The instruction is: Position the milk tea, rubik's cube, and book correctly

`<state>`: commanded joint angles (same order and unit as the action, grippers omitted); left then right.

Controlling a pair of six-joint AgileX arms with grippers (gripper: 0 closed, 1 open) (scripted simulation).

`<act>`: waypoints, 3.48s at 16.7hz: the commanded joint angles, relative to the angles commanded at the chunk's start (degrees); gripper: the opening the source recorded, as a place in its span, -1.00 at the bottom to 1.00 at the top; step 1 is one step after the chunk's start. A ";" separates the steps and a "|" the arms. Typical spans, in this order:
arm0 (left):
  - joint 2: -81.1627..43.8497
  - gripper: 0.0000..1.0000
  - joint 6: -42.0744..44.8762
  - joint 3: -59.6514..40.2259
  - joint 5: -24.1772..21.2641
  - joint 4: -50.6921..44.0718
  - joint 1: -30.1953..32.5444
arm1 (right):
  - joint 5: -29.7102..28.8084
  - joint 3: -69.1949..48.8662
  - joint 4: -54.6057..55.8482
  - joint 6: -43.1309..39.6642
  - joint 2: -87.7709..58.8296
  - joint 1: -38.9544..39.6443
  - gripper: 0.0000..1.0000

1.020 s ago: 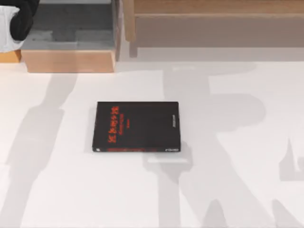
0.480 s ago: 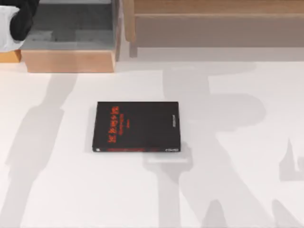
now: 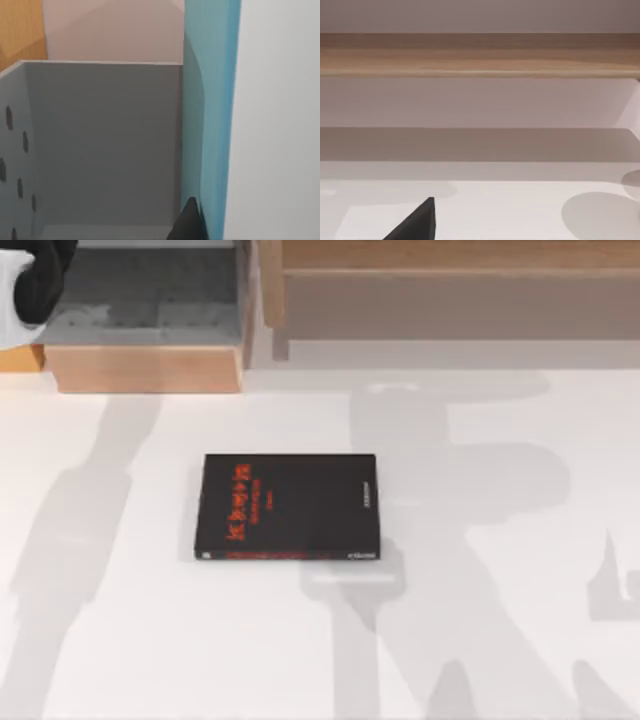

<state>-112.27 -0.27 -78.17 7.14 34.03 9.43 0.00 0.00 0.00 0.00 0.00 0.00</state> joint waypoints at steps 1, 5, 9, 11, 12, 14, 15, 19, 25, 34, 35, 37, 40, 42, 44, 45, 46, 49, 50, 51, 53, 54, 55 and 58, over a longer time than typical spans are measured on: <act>0.53 -1.00 0.00 0.26 0.03 -0.20 0.03 | 0.00 0.00 0.00 0.00 0.00 0.00 1.00; 0.46 -1.00 0.09 0.17 0.08 -0.25 -0.08 | 0.00 0.00 0.00 0.00 0.00 0.00 1.00; 4.12 -1.00 2.01 2.54 2.49 1.50 1.40 | 0.00 0.00 0.00 0.00 0.00 0.00 1.00; 9.29 -1.00 5.12 6.05 5.59 3.58 4.26 | 0.00 0.00 0.00 0.00 0.00 0.00 1.00; 12.29 -1.00 7.16 8.22 7.42 4.73 6.26 | 0.00 0.00 0.00 0.00 0.00 0.00 1.00; 18.30 -1.00 11.93 13.07 11.40 7.00 11.02 | 0.00 0.00 0.00 0.00 0.00 0.00 1.00; 21.00 -1.00 14.64 15.59 13.47 7.97 13.60 | 0.00 0.00 0.00 0.00 0.00 0.00 1.00; 26.72 -1.00 27.21 24.65 21.46 9.39 23.70 | 0.00 0.00 0.00 0.00 0.00 0.00 1.00; 19.12 -1.00 47.37 35.07 30.35 2.89 34.67 | 0.00 0.00 0.00 0.00 0.00 0.00 1.00; 4.88 -1.00 61.20 39.09 33.48 -6.11 42.04 | 0.00 0.00 0.00 0.00 0.00 0.00 1.00; 4.88 -1.00 61.20 39.09 33.48 -6.11 42.04 | 0.00 0.00 0.00 0.00 0.00 0.00 1.00; 5.44 -1.00 61.53 38.56 33.57 -5.98 41.75 | 0.00 0.00 0.00 0.00 0.00 0.00 1.00; 4.38 -1.00 61.70 38.54 33.16 -5.55 41.50 | 0.00 0.00 0.00 0.00 0.00 0.00 1.00; 3.94 -1.00 61.77 38.54 32.97 -5.36 41.39 | 0.00 0.00 0.00 0.00 0.00 0.00 1.00; 3.94 -1.00 61.77 38.54 32.97 -5.36 41.39 | 0.00 0.00 0.00 0.00 0.00 0.00 1.00; 3.94 -0.85 61.77 38.54 32.97 -5.36 41.39 | 0.00 0.00 0.00 0.00 0.00 0.00 1.00; 3.94 -0.70 61.77 38.54 32.97 -5.36 41.39 | 0.00 0.00 0.00 0.00 0.00 0.00 1.00; 3.94 -0.25 61.77 38.54 32.97 -5.36 41.39 | 0.00 0.00 0.00 0.00 0.00 0.00 1.00; 3.94 -0.10 61.77 38.54 32.97 -5.36 41.39 | 0.00 0.00 0.00 0.00 0.00 0.00 1.00; 3.94 0.06 61.77 38.54 32.97 -5.36 41.39 | 0.00 0.00 0.00 0.00 0.00 0.00 1.00; 3.94 0.36 61.77 38.54 32.97 -5.36 41.39 | 0.00 0.00 0.00 0.00 0.00 0.00 1.00; 3.94 0.51 61.77 38.54 32.97 -5.36 41.39 | 0.00 0.00 0.00 0.00 0.00 0.00 1.00; 3.94 0.66 61.77 38.54 32.97 -5.36 41.39 | 0.00 0.00 0.00 0.00 0.00 0.00 1.00; 3.94 1.00 61.77 38.54 32.97 -5.36 41.39 | 0.00 0.00 0.00 0.00 0.00 0.00 1.00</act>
<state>-108.33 61.50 -39.63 40.11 28.67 50.83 0.00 0.00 0.00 0.00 0.00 0.00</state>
